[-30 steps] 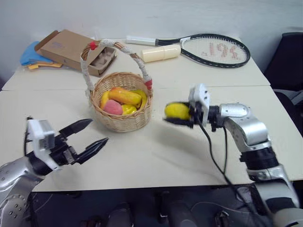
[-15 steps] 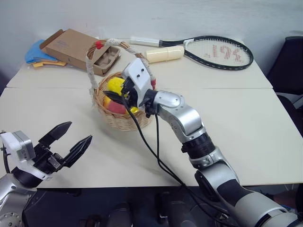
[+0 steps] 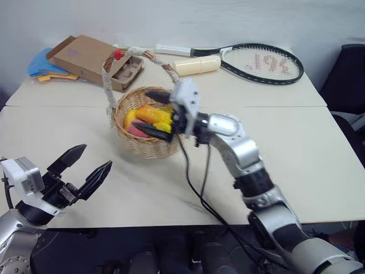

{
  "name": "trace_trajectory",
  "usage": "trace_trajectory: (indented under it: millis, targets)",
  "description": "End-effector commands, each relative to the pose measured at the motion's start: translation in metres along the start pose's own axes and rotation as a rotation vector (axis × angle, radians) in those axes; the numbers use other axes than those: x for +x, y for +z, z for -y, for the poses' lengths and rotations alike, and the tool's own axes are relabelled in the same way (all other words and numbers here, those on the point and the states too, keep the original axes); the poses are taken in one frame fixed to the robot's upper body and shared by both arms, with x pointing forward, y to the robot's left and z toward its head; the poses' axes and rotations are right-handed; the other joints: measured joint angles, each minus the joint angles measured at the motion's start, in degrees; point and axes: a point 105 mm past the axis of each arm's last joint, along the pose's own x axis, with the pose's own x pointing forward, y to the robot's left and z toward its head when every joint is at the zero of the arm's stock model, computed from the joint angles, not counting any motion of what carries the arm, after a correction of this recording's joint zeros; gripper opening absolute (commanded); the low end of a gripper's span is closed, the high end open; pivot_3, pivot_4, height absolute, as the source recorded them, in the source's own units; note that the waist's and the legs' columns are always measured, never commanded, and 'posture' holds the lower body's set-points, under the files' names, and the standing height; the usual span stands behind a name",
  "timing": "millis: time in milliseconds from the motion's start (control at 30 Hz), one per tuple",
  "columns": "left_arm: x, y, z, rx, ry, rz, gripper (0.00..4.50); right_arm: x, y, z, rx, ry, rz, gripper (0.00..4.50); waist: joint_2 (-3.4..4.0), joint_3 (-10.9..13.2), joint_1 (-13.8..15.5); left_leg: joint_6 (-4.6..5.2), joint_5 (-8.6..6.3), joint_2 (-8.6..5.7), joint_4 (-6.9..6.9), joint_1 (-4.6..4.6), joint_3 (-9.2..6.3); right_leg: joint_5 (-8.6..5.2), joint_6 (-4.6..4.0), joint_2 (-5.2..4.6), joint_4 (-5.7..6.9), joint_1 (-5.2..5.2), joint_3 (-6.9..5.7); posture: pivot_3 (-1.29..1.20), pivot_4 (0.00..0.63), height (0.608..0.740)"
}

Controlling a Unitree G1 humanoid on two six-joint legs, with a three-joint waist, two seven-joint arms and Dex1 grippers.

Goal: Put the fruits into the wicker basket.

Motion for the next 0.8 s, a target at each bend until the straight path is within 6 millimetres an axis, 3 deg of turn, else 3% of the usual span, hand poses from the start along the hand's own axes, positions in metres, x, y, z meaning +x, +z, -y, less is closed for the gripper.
trace_trajectory:
  millis: [33, 133, 200, 300, 400, 567, 667, 800]
  targets:
    - [0.000, 0.011, 0.004, 0.033, -0.017, 0.028, 4.50, -0.036, 0.006, -0.019, 0.078, 0.130, -0.058, 4.45, 0.00, 0.00, 0.31, 0.03, -0.01, -0.02, 0.03, 0.01, 0.01, 0.01, 0.01, -0.03, -0.01, 0.01, 0.00, 0.00, 0.150, 0.740]
    - [0.001, 0.015, 0.002, 0.038, -0.014, 0.038, 4.50, -0.062, -0.007, 0.003, 0.060, 0.019, -0.149, 4.45, 0.00, 0.00, 0.09, 0.04, -0.02, -0.04, 0.05, 0.10, 0.03, 0.01, 0.02, 0.00, 0.05, 0.04, 0.04, 0.00, 0.150, 0.740]
    - [0.001, 0.017, 0.003, 0.040, -0.017, 0.040, 4.50, -0.078, -0.013, 0.035, -0.026, -0.113, -0.199, 4.45, 0.00, 0.00, -0.41, 0.02, 0.00, -0.03, 0.04, 0.20, 0.04, 0.01, 0.00, 0.10, 0.14, 0.04, 0.07, 0.00, 0.150, 0.740]
    - [0.001, 0.019, 0.003, 0.041, -0.017, 0.041, 4.50, -0.081, -0.012, 0.059, -0.100, -0.186, -0.216, 4.45, 0.04, 0.03, -0.99, -0.01, 0.07, -0.04, 0.00, 0.21, 0.05, 0.02, -0.03, 0.16, 0.19, 0.02, 0.12, 0.00, 0.150, 0.740]
    - [0.004, 0.019, 0.004, 0.037, -0.025, 0.043, 4.50, -0.061, -0.014, 0.089, -0.083, -0.258, -0.188, 4.45, 0.07, 0.04, -1.55, -0.17, 0.16, 0.00, -0.02, 0.19, 0.07, 0.00, -0.06, 0.25, 0.19, -0.04, 0.22, 0.00, 0.150, 0.740]
    - [0.009, 0.018, 0.006, 0.027, -0.052, 0.038, 4.50, -0.016, -0.013, 0.095, -0.042, -0.184, -0.065, 4.45, 0.08, 0.05, -1.65, -0.25, 0.21, 0.02, -0.06, 0.20, 0.06, 0.00, -0.06, 0.31, 0.23, -0.09, 0.34, 0.00, 0.150, 0.740]
    - [0.011, 0.017, 0.008, 0.023, -0.064, 0.034, 4.50, 0.001, -0.012, 0.093, -0.055, -0.135, -0.057, 3.79, 0.09, 0.06, -1.36, -0.25, 0.21, 0.00, -0.02, 0.13, 0.08, 0.01, -0.05, 0.23, 0.17, -0.09, 0.33, 0.00, 0.150, 0.740]
    - [0.012, 0.017, 0.009, 0.031, -0.068, 0.035, 4.50, 0.008, -0.017, 0.088, -0.089, -0.071, -0.114, 2.51, 0.10, 0.06, -0.79, -0.22, 0.19, -0.06, 0.04, 0.06, 0.08, 0.02, -0.03, 0.11, 0.12, -0.08, 0.31, 0.00, 0.150, 0.740]
